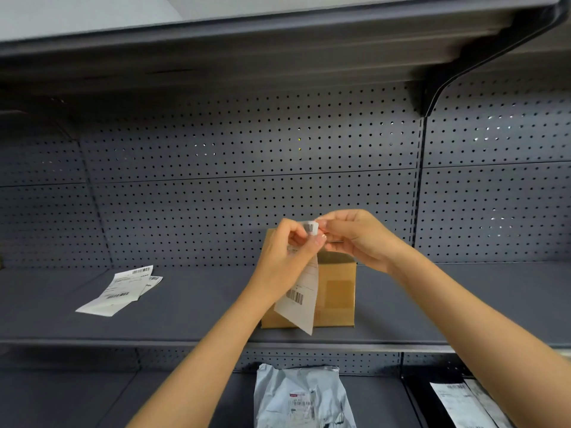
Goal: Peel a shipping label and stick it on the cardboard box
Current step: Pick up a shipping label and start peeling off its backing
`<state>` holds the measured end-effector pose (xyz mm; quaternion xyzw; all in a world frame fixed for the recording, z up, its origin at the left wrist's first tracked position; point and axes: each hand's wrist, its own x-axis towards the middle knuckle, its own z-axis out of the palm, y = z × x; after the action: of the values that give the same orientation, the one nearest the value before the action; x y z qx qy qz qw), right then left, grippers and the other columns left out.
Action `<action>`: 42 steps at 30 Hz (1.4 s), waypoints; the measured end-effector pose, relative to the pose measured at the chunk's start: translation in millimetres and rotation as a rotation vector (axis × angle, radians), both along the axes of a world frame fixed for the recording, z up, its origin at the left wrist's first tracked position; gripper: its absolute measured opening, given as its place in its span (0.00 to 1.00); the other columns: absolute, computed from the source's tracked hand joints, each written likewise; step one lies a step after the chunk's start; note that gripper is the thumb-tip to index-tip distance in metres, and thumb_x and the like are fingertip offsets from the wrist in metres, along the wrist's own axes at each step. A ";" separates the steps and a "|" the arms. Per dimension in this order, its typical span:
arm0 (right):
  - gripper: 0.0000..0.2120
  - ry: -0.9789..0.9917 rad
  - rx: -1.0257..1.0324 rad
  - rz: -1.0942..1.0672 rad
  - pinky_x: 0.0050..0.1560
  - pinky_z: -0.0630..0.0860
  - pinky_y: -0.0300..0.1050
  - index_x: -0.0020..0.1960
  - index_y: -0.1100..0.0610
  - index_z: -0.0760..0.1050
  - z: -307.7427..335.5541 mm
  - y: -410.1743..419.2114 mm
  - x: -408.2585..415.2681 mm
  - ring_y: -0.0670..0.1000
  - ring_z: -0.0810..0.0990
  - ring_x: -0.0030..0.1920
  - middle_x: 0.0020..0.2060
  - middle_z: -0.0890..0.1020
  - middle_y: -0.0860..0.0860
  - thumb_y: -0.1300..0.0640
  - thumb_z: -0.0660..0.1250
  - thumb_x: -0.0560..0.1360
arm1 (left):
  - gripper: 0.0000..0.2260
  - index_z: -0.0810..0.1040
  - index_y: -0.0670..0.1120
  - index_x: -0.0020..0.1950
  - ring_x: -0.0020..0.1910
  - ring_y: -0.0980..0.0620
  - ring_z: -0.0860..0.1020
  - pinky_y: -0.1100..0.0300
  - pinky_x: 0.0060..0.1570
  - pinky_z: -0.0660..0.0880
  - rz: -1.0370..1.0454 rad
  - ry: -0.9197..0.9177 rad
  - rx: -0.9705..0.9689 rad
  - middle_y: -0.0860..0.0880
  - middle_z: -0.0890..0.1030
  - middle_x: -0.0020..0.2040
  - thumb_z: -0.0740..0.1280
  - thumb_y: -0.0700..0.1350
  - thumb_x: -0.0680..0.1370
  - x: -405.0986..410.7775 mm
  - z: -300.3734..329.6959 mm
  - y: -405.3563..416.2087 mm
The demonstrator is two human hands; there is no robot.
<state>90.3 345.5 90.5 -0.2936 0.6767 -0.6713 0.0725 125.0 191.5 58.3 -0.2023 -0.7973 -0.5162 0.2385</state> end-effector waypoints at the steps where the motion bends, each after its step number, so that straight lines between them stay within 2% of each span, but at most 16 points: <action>1: 0.09 0.003 -0.003 0.013 0.37 0.77 0.33 0.42 0.59 0.80 -0.2 -1.5 1.2 0.44 0.78 0.33 0.35 0.81 0.53 0.63 0.61 0.75 | 0.11 0.69 0.49 0.41 0.38 0.64 0.71 0.69 0.41 0.67 -0.021 -0.015 0.036 0.55 0.73 0.40 0.66 0.54 0.73 -0.6 0.6 1.5; 4: 0.09 0.014 0.002 0.040 0.39 0.77 0.33 0.41 0.57 0.80 -0.2 -4.2 5.3 0.45 0.79 0.35 0.35 0.83 0.51 0.63 0.63 0.74 | 0.12 0.68 0.48 0.39 0.36 0.61 0.71 0.63 0.41 0.67 -0.055 -0.050 0.080 0.55 0.72 0.37 0.66 0.55 0.71 -0.7 0.9 2.6; 6: 0.08 0.034 0.040 0.050 0.41 0.77 0.34 0.41 0.57 0.80 -0.9 -5.9 7.1 0.44 0.80 0.36 0.34 0.84 0.48 0.64 0.64 0.74 | 0.12 0.67 0.50 0.36 0.38 0.58 0.72 0.62 0.42 0.68 -0.065 -0.066 0.063 0.54 0.74 0.39 0.66 0.54 0.72 0.1 0.0 1.6; 8: 0.07 0.049 0.079 0.054 0.42 0.77 0.35 0.42 0.58 0.80 -3.2 -8.0 7.9 0.43 0.80 0.36 0.34 0.84 0.47 0.65 0.64 0.73 | 0.10 0.68 0.52 0.36 0.39 0.58 0.72 0.64 0.43 0.69 -0.081 -0.073 0.055 0.53 0.75 0.40 0.67 0.52 0.73 1.4 -0.9 0.3; 12: 0.07 0.055 0.102 0.061 0.40 0.77 0.34 0.43 0.58 0.80 -6.3 -13.4 9.6 0.43 0.81 0.36 0.35 0.83 0.47 0.64 0.64 0.74 | 0.10 0.68 0.51 0.35 0.31 0.62 0.69 0.68 0.36 0.66 -0.084 -0.061 0.028 0.55 0.70 0.33 0.66 0.51 0.74 0.0 -2.6 -5.0; 16: 0.05 0.087 0.125 0.060 0.49 0.79 0.38 0.44 0.59 0.80 -5.8 -13.7 9.0 0.48 0.81 0.40 0.40 0.82 0.54 0.62 0.65 0.73 | 0.10 0.70 0.51 0.35 0.31 0.65 0.70 0.71 0.36 0.67 -0.115 -0.044 0.039 0.57 0.72 0.33 0.63 0.54 0.72 -3.0 -3.9 -10.7; 20: 0.07 0.093 0.134 0.057 0.49 0.78 0.39 0.44 0.59 0.80 -5.6 -11.4 6.6 0.45 0.81 0.38 0.35 0.83 0.48 0.62 0.63 0.75 | 0.12 0.72 0.50 0.36 0.34 0.60 0.69 0.69 0.38 0.67 -0.140 -0.043 0.051 0.55 0.72 0.34 0.62 0.57 0.71 -4.3 -4.0 -14.7; 24: 0.07 0.090 0.133 0.048 0.48 0.78 0.39 0.44 0.61 0.79 -5.9 -10.8 5.3 0.45 0.82 0.39 0.35 0.83 0.47 0.61 0.63 0.75 | 0.11 0.71 0.47 0.35 0.37 0.55 0.67 0.64 0.39 0.64 -0.112 -0.047 0.044 0.48 0.70 0.36 0.60 0.47 0.77 -4.4 -3.0 -17.9; 30: 0.08 0.055 0.102 0.018 0.54 0.78 0.44 0.40 0.58 0.78 -7.3 -5.0 2.8 0.47 0.82 0.40 0.35 0.84 0.50 0.61 0.62 0.75 | 0.13 0.72 0.47 0.33 0.33 0.62 0.69 0.72 0.37 0.66 -0.090 -0.024 0.078 0.52 0.72 0.34 0.59 0.42 0.78 -6.5 -2.2 -25.1; 32: 0.09 0.051 0.096 0.007 0.53 0.78 0.43 0.39 0.58 0.78 -6.8 -0.8 2.0 0.47 0.82 0.40 0.35 0.84 0.49 0.62 0.62 0.75 | 0.13 0.72 0.45 0.34 0.35 0.60 0.70 0.73 0.36 0.66 -0.073 -0.031 0.088 0.49 0.72 0.35 0.58 0.42 0.78 -6.5 -1.5 -28.6; 35: 0.11 0.063 0.108 -0.026 0.52 0.79 0.41 0.39 0.57 0.79 -5.4 6.0 1.4 0.47 0.82 0.42 0.35 0.85 0.48 0.62 0.61 0.76 | 0.13 0.72 0.43 0.34 0.39 0.53 0.71 0.67 0.40 0.66 -0.052 -0.058 0.109 0.46 0.74 0.36 0.59 0.43 0.78 -7.8 -1.0 -35.9; 38: 0.10 0.076 0.112 -0.070 0.51 0.79 0.39 0.40 0.58 0.78 -5.2 13.3 0.9 0.48 0.83 0.42 0.36 0.85 0.48 0.62 0.60 0.76 | 0.13 0.73 0.40 0.34 0.39 0.51 0.73 0.63 0.42 0.67 -0.037 -0.067 0.146 0.45 0.75 0.36 0.60 0.43 0.77 -8.8 -1.0 -42.9; 40: 0.10 0.081 0.108 -0.100 0.48 0.79 0.38 0.40 0.58 0.78 -5.2 18.8 1.0 0.48 0.83 0.42 0.37 0.84 0.50 0.62 0.60 0.76 | 0.14 0.74 0.33 0.39 0.41 0.50 0.73 0.64 0.43 0.68 -0.021 -0.060 0.148 0.42 0.76 0.39 0.60 0.43 0.77 -10.6 -1.6 -47.9; 42: 0.10 0.086 0.110 -0.120 0.48 0.79 0.38 0.40 0.58 0.79 -4.9 24.5 1.2 0.47 0.83 0.42 0.37 0.85 0.49 0.62 0.60 0.76 | 0.16 0.73 0.30 0.42 0.42 0.49 0.73 0.66 0.43 0.69 -0.006 -0.053 0.151 0.38 0.76 0.41 0.60 0.44 0.77 -12.5 -2.9 -54.2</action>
<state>91.5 369.9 85.6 -0.2766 0.7313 -0.6232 0.0192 112.5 137.4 55.4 -0.1724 -0.7616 -0.5806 0.2304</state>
